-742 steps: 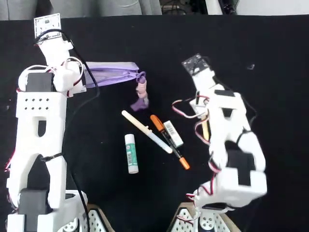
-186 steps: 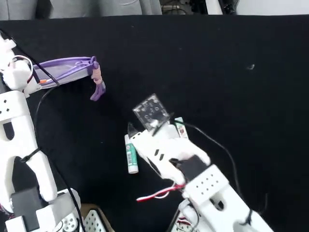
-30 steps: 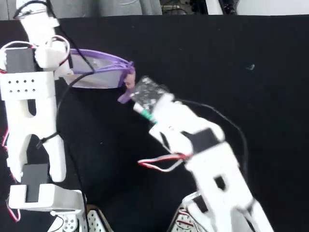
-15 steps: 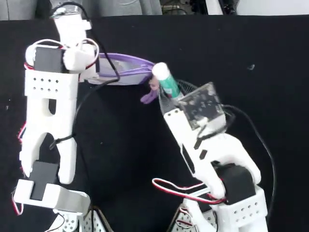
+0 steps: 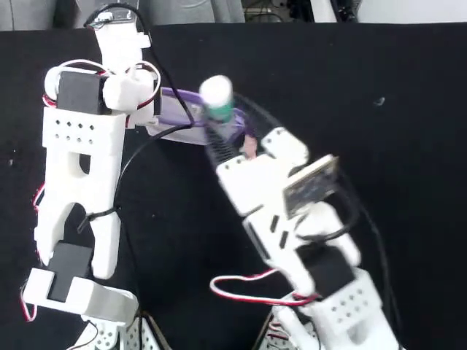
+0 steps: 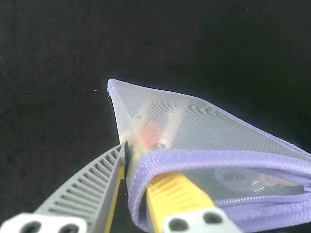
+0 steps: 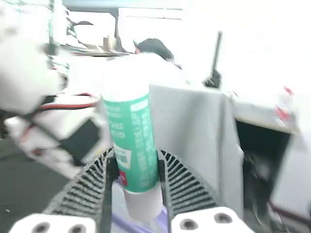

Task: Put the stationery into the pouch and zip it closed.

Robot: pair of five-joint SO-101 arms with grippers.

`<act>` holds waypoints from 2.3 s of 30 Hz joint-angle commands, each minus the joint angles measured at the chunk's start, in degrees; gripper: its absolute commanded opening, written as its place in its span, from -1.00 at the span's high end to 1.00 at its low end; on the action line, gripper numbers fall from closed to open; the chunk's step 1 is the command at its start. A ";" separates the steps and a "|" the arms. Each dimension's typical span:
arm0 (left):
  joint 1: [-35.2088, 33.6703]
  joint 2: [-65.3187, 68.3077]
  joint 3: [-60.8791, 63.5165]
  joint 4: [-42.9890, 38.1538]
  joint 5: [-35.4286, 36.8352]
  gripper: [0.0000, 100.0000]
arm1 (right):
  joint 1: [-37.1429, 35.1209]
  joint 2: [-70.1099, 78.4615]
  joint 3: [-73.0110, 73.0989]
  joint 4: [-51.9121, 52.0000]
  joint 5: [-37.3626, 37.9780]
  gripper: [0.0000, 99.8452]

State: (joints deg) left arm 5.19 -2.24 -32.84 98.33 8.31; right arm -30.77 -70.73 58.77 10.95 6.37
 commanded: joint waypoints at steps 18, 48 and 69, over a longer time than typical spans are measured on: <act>-0.92 -0.26 -0.75 -1.67 0.70 0.94 | -2.20 17.98 11.47 -29.10 0.26 0.98; -0.92 -0.26 -0.75 -1.67 0.70 0.94 | 4.04 41.71 6.90 -39.38 0.44 0.51; -3.82 -0.26 4.00 -4.22 0.35 0.94 | 10.55 -0.92 -15.69 27.43 -5.36 0.51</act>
State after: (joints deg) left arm 1.85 -1.98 -29.05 95.60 8.31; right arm -22.07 -66.07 50.95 24.92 1.80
